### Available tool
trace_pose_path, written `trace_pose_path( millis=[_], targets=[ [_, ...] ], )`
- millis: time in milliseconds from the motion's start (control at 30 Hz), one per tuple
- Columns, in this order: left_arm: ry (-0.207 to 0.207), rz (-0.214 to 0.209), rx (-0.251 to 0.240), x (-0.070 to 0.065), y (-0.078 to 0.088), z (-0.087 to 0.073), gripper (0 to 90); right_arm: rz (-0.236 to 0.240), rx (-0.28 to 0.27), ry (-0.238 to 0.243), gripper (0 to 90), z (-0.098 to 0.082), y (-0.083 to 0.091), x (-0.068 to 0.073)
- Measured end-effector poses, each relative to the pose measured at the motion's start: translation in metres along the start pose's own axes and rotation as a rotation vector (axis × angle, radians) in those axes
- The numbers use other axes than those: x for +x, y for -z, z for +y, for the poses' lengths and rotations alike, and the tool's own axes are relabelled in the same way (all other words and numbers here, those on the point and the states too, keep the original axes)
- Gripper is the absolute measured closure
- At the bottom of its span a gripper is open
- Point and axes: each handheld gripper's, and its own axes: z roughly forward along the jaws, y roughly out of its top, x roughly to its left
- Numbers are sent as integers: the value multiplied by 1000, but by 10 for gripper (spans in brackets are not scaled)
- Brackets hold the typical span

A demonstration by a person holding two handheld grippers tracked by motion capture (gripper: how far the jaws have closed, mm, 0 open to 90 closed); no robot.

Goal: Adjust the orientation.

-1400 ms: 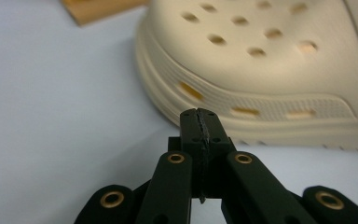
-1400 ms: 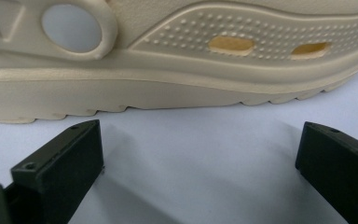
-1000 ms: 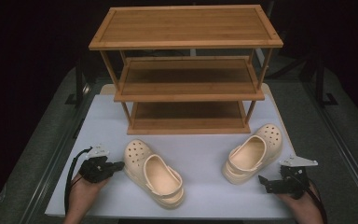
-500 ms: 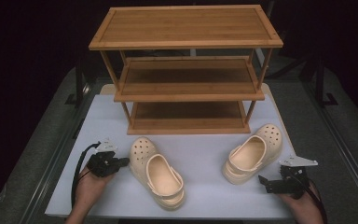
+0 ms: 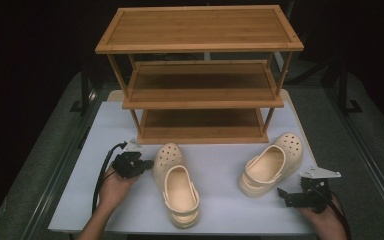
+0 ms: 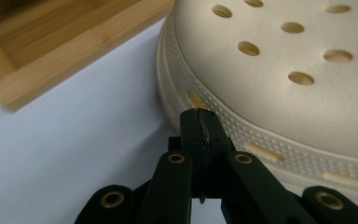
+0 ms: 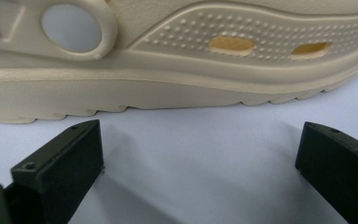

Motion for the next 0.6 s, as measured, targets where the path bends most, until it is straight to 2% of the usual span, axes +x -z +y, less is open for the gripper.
trace_pose_path(
  millis=[333,600],
  targets=[
    [-10,-14,0,-6,-19,20,900,0,0,0,3,0,0,0],
    [-35,-25,2,-16,-40,43,900,0,-1,2,3,0,0,0]
  ],
)
